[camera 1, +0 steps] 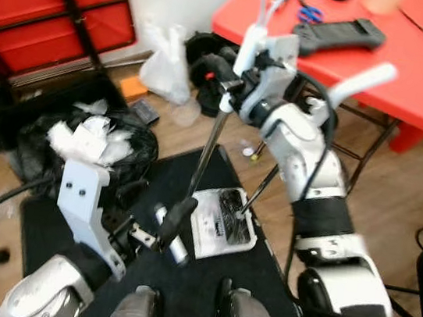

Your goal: Sweep floor

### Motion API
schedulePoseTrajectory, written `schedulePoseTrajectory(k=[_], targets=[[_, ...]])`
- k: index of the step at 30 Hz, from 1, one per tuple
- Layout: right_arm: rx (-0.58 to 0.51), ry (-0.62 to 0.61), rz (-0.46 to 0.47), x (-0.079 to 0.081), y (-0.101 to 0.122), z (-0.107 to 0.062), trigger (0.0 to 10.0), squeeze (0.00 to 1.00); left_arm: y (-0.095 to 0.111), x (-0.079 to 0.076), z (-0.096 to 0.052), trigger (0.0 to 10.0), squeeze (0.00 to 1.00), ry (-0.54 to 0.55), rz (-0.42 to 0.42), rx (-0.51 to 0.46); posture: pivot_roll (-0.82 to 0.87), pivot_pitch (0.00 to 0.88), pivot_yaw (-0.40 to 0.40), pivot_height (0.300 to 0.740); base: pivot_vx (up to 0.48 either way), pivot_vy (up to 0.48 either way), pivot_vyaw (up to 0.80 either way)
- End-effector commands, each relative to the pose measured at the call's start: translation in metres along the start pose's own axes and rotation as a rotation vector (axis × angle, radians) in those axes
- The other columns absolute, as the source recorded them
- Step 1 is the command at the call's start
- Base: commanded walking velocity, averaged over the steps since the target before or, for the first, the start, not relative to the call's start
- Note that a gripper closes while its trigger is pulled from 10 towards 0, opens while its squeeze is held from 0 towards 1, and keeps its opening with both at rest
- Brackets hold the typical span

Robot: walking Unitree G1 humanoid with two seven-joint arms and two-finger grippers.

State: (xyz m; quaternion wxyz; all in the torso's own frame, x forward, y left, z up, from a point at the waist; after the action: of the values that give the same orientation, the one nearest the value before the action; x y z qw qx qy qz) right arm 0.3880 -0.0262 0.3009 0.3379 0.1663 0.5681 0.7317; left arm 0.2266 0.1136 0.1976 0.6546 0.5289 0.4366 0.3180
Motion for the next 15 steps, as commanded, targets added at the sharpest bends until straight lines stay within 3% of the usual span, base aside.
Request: schedulePoseTrajectory(k=[1, 3, 5, 6, 7, 8, 9, 11, 15], targets=[[-0.033, 0.111, -0.041, 0.021, 0.012, -0.004, 10.0, 0.00, 0.002, 0.017, -0.002, 10.0, 0.00, 0.090, -0.011, -0.023, -0.04, 0.177, -0.016, 0.740, 0.000, 0.000, 0.80], [-0.026, 0.134, -0.046, 0.025, 0.012, -0.008, 10.0, 0.00, 0.004, 0.026, -0.003, 10.0, 0.00, 0.134, -0.022, -0.044, -0.04, 0.174, -0.016, 0.740, 0.000, 0.000, 0.80], [-0.002, 0.245, -0.040, 0.044, 0.010, -0.025, 10.0, 0.00, 0.009, 0.051, -0.007, 10.0, 0.00, 0.273, -0.021, -0.087, -0.04, 0.152, -0.005, 0.740, 0.000, 0.000, 0.80], [-0.002, 0.245, -0.040, 0.044, 0.010, -0.025, 10.0, 0.00, 0.009, 0.051, -0.007, 10.0, 0.00, 0.273, -0.021, -0.087, -0.04, 0.152, -0.005, 0.740, 0.000, 0.000, 0.80], [0.020, 0.342, -0.018, 0.063, 0.007, -0.046, 10.0, 0.00, 0.010, 0.070, -0.013, 10.0, 0.00, 0.390, 0.000, -0.103, -0.05, 0.127, 0.005, 0.740, 0.000, 0.000, 0.80], [0.020, 0.342, -0.018, 0.063, 0.007, -0.046, 10.0, 0.00, 0.010, 0.070, -0.013, 10.0, 0.00, 0.390, 0.000, -0.103, -0.05, 0.127, 0.005, 0.740, 0.000, 0.000, 0.80], [0.030, 0.390, -0.007, 0.074, 0.005, -0.057, 10.0, 0.00, 0.009, 0.081, -0.016, 10.0, 0.00, 0.444, 0.028, -0.101, -0.05, 0.095, 0.014, 0.740, 0.000, 0.000, 0.80], [0.030, 0.390, -0.007, 0.074, 0.005, -0.057, 10.0, 0.00, 0.009, 0.081, -0.016, 10.0, 0.00, 0.444, 0.028, -0.101, -0.05, 0.095, 0.014, 0.740, 0.000, 0.000, 0.80], [0.053, 0.448, -0.002, 0.084, 0.002, -0.071, 10.0, 0.00, 0.006, 0.097, -0.021, 10.0, 0.00, 0.528, 0.087, -0.089, -0.07, 0.053, 0.020, 0.740, 0.000, 0.000, 0.80]])
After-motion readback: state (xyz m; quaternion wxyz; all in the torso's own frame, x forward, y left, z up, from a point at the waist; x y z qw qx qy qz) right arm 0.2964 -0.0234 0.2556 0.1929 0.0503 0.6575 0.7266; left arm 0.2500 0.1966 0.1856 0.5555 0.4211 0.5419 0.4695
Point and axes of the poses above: a point about 5 cm out from each wrist's last joint towards the gripper, its own z axis pointing out of the wrist towards the gripper, its own y axis along the axis of the wrist's last joint, x = y × z, the point moved 6 cm from there along z, pointing out of the wrist towards the gripper
